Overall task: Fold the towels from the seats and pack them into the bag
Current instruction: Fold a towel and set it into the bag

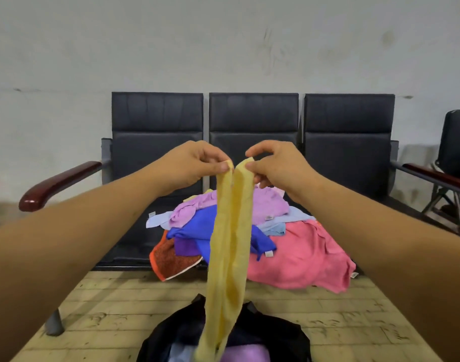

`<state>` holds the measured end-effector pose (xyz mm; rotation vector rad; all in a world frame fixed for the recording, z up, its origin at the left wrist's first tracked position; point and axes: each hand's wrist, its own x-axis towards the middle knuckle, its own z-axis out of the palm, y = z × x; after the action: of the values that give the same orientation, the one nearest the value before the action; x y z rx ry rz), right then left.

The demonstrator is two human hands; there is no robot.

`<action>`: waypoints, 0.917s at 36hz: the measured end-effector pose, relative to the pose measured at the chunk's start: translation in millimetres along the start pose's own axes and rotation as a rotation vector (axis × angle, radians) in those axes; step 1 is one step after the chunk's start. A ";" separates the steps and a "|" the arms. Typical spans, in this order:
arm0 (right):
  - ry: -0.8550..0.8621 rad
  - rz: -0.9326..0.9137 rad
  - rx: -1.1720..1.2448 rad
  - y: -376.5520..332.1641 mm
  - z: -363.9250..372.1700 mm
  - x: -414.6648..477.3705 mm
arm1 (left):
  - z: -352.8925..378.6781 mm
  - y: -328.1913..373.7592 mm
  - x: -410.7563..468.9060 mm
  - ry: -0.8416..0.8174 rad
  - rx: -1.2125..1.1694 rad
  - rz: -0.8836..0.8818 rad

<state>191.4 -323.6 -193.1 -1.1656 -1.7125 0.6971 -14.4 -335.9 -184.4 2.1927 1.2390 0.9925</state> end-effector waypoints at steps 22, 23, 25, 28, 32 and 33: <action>-0.072 -0.073 -0.003 6.7 14.9 -10.8 | 19.6 -10.0 2.2 0.019 0.013 -0.061; -0.061 -0.072 -0.013 5.5 12.1 -10.8 | 17.5 -13.4 1.5 -0.032 0.032 -0.077; -0.043 -0.074 -0.038 5.3 5.5 -9.4 | 12.1 -20.8 -2.0 -0.160 0.158 -0.122; -0.041 -0.087 -0.143 7.4 -5.7 -9.5 | 1.6 -32.0 -11.0 -0.352 0.331 -0.194; -0.059 -0.063 -0.212 21.5 -17.9 -11.0 | -8.5 -42.5 -18.6 -0.455 0.478 -0.240; -0.057 -0.050 -0.239 25.6 -18.8 -11.5 | -10.0 -44.7 -19.2 -0.458 0.536 -0.240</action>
<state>220.2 -325.0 -210.8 -1.2702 -1.9058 0.5093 -53.3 -329.5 -214.6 2.3780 1.6062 0.0417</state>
